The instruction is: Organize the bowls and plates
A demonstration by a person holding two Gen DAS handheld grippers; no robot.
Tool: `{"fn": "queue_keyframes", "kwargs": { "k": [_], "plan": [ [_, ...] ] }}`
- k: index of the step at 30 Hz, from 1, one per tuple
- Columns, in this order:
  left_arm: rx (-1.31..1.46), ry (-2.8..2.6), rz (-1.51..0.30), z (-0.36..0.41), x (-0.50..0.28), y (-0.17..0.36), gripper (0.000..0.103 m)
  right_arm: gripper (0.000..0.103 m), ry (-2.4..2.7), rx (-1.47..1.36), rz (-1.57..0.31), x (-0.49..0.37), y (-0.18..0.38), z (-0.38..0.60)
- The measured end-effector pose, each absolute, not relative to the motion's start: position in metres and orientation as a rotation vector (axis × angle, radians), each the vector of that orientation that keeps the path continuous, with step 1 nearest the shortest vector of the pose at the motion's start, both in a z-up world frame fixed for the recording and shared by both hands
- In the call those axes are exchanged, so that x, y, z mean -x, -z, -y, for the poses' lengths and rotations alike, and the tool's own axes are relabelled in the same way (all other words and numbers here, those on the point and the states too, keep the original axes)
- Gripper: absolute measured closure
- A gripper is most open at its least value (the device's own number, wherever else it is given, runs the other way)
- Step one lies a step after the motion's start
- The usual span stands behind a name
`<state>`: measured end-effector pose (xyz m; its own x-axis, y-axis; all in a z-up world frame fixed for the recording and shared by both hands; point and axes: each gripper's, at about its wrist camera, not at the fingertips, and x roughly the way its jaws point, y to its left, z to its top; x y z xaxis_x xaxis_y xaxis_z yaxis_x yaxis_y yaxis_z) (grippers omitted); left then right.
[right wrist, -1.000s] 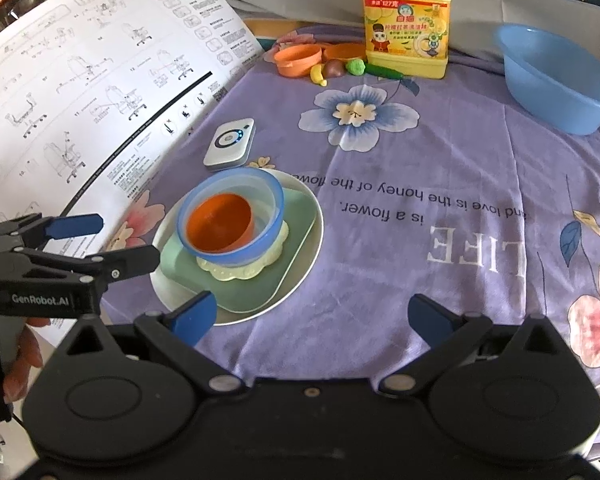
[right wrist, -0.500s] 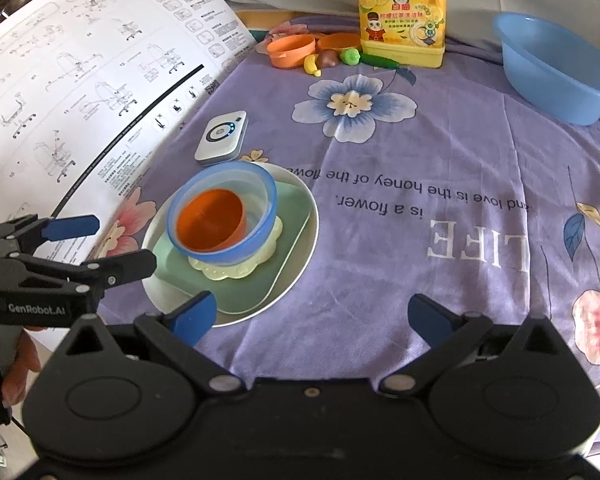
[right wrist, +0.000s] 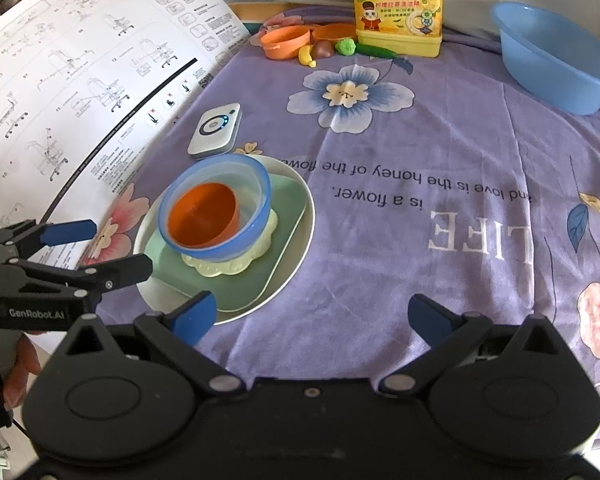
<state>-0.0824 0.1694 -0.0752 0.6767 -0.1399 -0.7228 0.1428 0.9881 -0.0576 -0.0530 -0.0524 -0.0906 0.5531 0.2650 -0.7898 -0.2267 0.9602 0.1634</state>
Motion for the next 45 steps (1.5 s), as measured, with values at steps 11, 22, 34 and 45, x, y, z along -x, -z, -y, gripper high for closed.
{"fn": "queue_keyframes", "kwargs": {
  "k": [11, 22, 34, 45],
  "plan": [
    [-0.021, 0.144, -0.819, -0.189, 0.069, 0.087, 0.001, 0.012, -0.214, -0.143, -0.963, 0.032, 0.102, 0.064],
    [0.026, 0.216, -0.832, -0.204, 0.045, 0.098, 0.044, 0.044, -0.263, -0.198, -1.015, 0.007, 0.117, 0.049],
    [0.101, 0.199, -0.832, -0.227, 0.041, 0.097, 0.047, 0.05, -0.245, -0.242, -1.029, -0.004, 0.123, 0.051],
    [0.011, 0.212, -0.817, -0.207, 0.059, 0.082, 0.027, 0.033, -0.281, -0.112, -1.024, 0.012, 0.105, 0.04]
  ]
}}
